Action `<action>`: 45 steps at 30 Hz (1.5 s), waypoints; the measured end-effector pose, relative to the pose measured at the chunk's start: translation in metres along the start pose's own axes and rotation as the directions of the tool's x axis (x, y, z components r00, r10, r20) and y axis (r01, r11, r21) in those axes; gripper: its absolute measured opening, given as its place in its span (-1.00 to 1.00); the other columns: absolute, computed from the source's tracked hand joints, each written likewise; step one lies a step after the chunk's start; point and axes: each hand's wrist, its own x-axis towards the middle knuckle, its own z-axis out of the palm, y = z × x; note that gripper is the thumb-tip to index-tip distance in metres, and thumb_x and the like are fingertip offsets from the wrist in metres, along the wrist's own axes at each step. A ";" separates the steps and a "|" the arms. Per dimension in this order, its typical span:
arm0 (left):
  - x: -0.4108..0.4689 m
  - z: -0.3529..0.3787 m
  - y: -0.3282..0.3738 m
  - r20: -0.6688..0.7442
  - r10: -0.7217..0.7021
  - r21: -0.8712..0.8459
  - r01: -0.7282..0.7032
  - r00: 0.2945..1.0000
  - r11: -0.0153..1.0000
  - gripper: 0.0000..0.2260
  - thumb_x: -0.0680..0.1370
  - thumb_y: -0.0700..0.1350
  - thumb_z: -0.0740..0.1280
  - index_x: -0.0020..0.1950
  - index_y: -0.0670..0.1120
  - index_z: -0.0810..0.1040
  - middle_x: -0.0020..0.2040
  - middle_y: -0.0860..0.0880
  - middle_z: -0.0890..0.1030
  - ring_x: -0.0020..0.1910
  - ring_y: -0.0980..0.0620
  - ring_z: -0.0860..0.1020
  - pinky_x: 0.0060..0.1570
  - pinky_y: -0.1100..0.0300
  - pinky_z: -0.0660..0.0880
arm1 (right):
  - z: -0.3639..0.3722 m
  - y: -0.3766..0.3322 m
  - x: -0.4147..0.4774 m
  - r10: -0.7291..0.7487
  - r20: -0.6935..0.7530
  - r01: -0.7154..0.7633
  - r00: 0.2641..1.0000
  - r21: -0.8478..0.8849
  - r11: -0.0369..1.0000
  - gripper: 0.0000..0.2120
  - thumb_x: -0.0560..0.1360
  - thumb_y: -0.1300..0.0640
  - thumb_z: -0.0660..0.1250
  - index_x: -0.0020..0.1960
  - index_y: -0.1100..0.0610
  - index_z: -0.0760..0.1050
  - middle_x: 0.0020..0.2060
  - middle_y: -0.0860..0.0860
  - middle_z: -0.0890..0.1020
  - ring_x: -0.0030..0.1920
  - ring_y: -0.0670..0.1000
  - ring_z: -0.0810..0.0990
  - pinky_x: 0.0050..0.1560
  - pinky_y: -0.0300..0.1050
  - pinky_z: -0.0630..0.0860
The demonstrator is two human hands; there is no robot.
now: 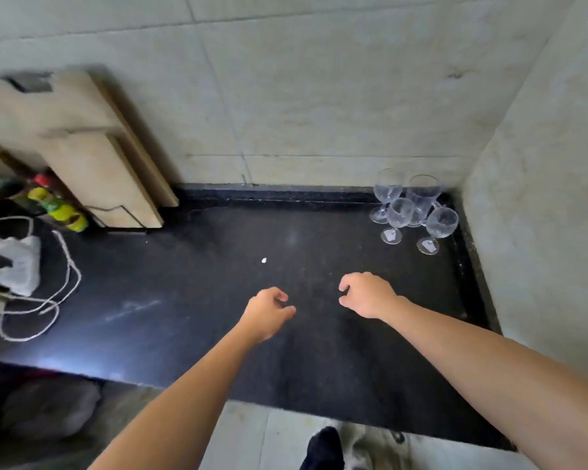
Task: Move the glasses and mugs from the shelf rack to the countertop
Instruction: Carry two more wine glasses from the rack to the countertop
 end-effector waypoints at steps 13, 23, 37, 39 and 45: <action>-0.292 -0.105 -0.268 -0.441 -0.364 -0.112 0.353 0.820 0.929 -0.64 0.49 -0.03 0.35 0.26 -0.08 0.51 0.11 -0.13 0.62 0.13 -0.13 0.55 0.06 0.09 0.49 | 0.148 -0.330 -0.124 -0.624 0.392 0.737 0.676 -0.344 0.582 -0.75 0.56 0.05 0.25 0.21 0.04 0.51 0.02 0.02 0.64 -0.03 0.10 0.61 -0.03 0.03 0.58; -0.548 -0.114 -0.461 -0.552 -0.582 -0.220 0.569 0.597 0.792 -0.68 0.48 0.05 0.32 0.19 -0.01 0.51 0.07 -0.09 0.62 0.09 -0.12 0.56 -0.05 0.10 0.47 | 0.335 -0.545 -0.327 -0.763 0.579 0.941 0.287 -0.317 0.114 -0.68 0.50 -0.06 0.29 0.23 -0.05 0.52 0.14 0.00 0.65 0.14 0.10 0.59 0.09 -0.04 0.51; -0.818 -0.072 -0.625 -0.446 -0.887 -0.624 0.667 0.122 0.406 -0.67 0.52 0.02 0.31 0.26 -0.03 0.48 0.16 -0.07 0.60 0.12 -0.08 0.55 0.10 0.03 0.51 | 0.545 -0.740 -0.592 -0.595 0.742 0.901 -0.310 0.030 -0.432 -0.75 0.51 -0.07 0.33 0.15 -0.02 0.56 -0.01 -0.03 0.67 -0.03 0.05 0.63 -0.05 -0.07 0.56; -0.844 -0.082 -0.650 -0.428 -0.901 -0.650 0.667 0.075 0.364 -0.67 0.53 0.01 0.30 0.28 -0.03 0.48 0.15 -0.07 0.60 0.10 -0.06 0.55 0.01 0.10 0.50 | 0.573 -0.771 -0.616 -0.568 0.747 0.897 -0.346 0.086 -0.433 -0.78 0.52 -0.06 0.34 0.11 -0.02 0.57 -0.08 -0.05 0.68 -0.12 -0.01 0.64 -0.10 -0.09 0.59; -0.903 -0.140 -0.722 -0.387 -0.922 -0.751 0.587 -0.022 0.302 -0.69 0.55 -0.02 0.30 0.27 -0.04 0.47 0.15 -0.07 0.58 -0.05 0.03 0.50 -0.14 0.22 0.41 | 0.636 -0.878 -0.668 -0.544 0.715 0.861 -0.439 0.162 -0.482 -0.79 0.53 -0.04 0.35 0.11 0.00 0.58 -0.12 -0.08 0.65 -0.18 -0.05 0.60 -0.33 -0.26 0.39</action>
